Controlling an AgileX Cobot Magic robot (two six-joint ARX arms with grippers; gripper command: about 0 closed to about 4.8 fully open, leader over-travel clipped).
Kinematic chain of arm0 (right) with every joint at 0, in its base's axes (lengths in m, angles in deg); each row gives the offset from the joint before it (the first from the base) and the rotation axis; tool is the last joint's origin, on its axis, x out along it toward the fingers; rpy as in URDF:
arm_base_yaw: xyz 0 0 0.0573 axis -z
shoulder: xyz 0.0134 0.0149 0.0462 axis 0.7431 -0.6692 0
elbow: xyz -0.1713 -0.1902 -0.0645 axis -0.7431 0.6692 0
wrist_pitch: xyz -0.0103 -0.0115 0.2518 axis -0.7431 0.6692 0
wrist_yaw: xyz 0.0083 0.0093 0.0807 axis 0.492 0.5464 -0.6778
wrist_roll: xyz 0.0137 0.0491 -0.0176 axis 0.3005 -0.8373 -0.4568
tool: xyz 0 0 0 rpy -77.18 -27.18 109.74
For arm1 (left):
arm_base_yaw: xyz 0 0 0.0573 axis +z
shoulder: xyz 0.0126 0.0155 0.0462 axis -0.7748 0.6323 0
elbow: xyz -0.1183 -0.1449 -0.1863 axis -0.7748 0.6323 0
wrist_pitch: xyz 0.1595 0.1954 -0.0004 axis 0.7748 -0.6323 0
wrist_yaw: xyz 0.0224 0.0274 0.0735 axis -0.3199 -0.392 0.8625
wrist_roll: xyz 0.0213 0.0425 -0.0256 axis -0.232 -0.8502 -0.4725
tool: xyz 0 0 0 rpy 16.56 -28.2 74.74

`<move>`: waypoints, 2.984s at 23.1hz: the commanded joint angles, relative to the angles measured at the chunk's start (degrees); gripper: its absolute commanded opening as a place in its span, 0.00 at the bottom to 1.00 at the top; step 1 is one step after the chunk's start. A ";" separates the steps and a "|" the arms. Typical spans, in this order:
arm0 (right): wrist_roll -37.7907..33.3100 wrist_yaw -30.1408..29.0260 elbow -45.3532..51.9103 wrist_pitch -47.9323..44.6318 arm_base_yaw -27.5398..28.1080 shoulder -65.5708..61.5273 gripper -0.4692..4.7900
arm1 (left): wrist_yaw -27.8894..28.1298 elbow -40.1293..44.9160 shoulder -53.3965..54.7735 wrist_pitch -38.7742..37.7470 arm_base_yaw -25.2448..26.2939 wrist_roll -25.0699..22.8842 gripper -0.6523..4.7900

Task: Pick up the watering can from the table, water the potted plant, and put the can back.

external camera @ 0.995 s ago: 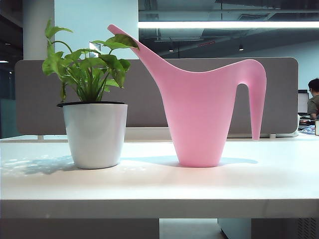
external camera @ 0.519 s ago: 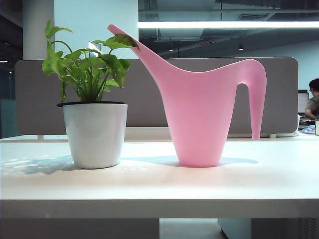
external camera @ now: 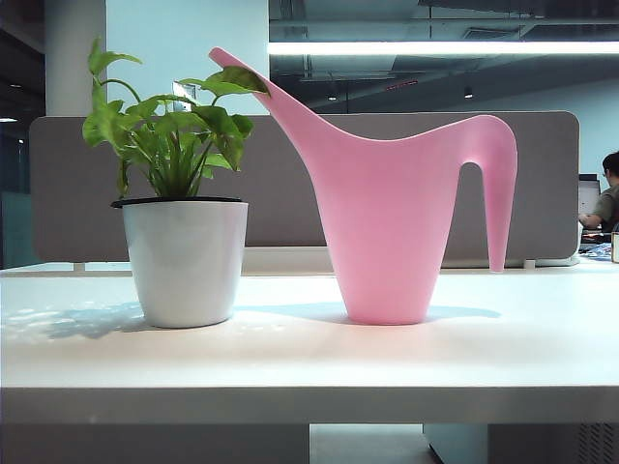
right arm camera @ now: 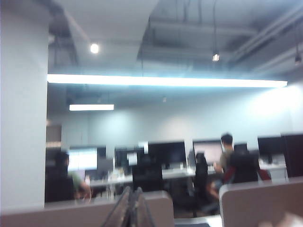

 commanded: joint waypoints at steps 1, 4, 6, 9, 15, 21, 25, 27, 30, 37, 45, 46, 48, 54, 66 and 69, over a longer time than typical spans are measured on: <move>-0.22 0.15 -6.01 -4.90 0.00 -9.86 0.09 | -0.20 -0.22 -0.13 1.01 0.07 -0.04 0.13; -2.67 -0.17 -9.27 -7.21 -0.04 -19.30 0.09 | -0.17 -0.22 -0.13 0.98 0.07 -0.04 0.13; -2.91 -0.52 -9.29 -9.99 -0.15 -25.44 0.09 | -0.17 -0.22 -0.13 1.01 0.07 -0.04 0.13; -3.10 -0.31 -7.15 -13.44 -0.48 -32.72 0.09 | -0.20 -0.22 -0.13 1.01 0.07 -0.04 0.13; -6.34 1.40 11.69 -20.96 -4.46 -36.74 0.11 | -0.20 -0.22 -0.13 0.90 0.07 -0.04 0.13; -6.34 1.40 25.51 -28.57 -8.63 -36.76 0.11 | -0.20 -0.22 -0.15 0.98 0.07 -0.04 0.13; -6.36 1.38 30.60 -32.74 -10.40 -36.81 0.22 | -0.17 -0.22 -0.15 1.05 0.07 -0.04 0.13; -7.34 1.38 31.56 -32.81 -10.40 -36.87 0.22 | -0.20 -0.22 -0.15 1.01 0.07 -0.04 0.13; -7.39 0.52 31.74 -33.07 -10.38 -38.12 0.32 | -0.17 -0.22 -0.15 1.03 0.07 -0.04 0.13; -7.61 -1.84 31.67 -40.57 -10.38 -47.71 0.44 | -0.17 -0.22 -0.17 1.03 0.07 -0.04 0.13; -7.61 -1.95 30.47 -51.36 -10.38 -60.89 0.51 | -0.17 -0.22 -0.17 1.01 0.07 -0.04 0.13; -7.61 -2.03 30.29 -51.47 -10.38 -61.22 0.51 | -0.20 -0.22 -0.17 1.03 0.07 -0.04 0.13; -7.61 -2.05 29.51 -51.34 -10.38 -61.68 0.51 | -0.20 -0.22 -0.17 1.01 0.07 -0.04 0.13; -7.58 -2.27 26.03 -51.12 -10.36 -62.29 0.51 | -0.20 -0.22 -0.17 1.03 0.07 -0.04 0.13; -7.58 -7.93 17.97 -45.24 -10.36 -64.19 0.67 | -0.20 -0.22 -0.15 1.03 0.07 -0.04 0.13; -7.61 -11.21 17.16 -45.29 -10.43 -65.18 0.75 | -0.20 -0.22 -0.15 1.03 0.07 -0.04 0.13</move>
